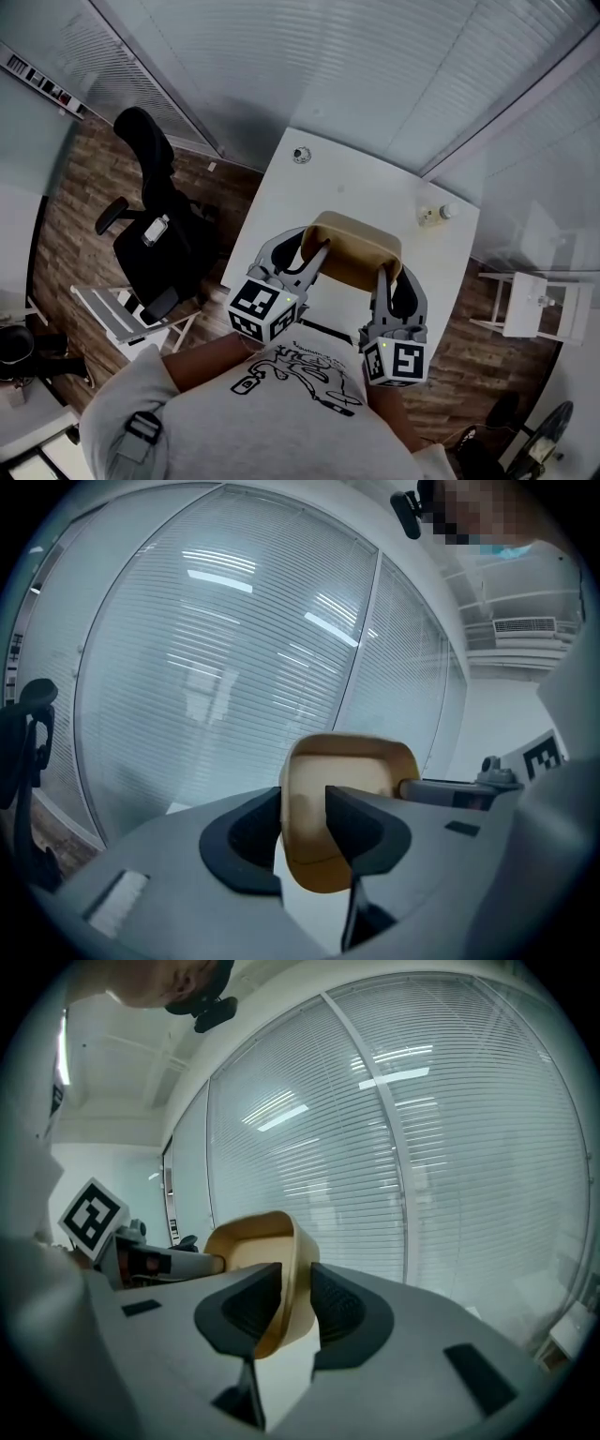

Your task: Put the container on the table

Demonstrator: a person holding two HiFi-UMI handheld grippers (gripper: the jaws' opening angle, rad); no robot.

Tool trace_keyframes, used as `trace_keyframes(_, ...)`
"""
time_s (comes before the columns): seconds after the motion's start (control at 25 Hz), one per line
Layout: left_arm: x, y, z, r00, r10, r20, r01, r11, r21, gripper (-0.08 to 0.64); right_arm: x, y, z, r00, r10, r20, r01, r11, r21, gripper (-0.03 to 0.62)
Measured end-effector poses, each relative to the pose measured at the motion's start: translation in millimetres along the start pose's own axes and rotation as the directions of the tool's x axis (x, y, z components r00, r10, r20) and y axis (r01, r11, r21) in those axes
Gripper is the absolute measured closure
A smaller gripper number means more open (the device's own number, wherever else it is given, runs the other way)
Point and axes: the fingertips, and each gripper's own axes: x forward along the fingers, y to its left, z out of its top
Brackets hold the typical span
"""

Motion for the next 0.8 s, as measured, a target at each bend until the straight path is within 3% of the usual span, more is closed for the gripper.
trace_keyframes(0.36,26,15,-43,0.995,-0.028,-0.095,0.025,0.999,-0.024,0.423,17,-15,-44,0.995,-0.031,-0.091,0.033,0.999,0.021,0.506)
trace_keyframes(0.8,71,40,-143,0.968,-0.035,-0.248,0.024,0.999,-0.048,0.423,41,-45,-145,0.970,-0.052,-0.238,0.072,0.995,0.076,0.506)
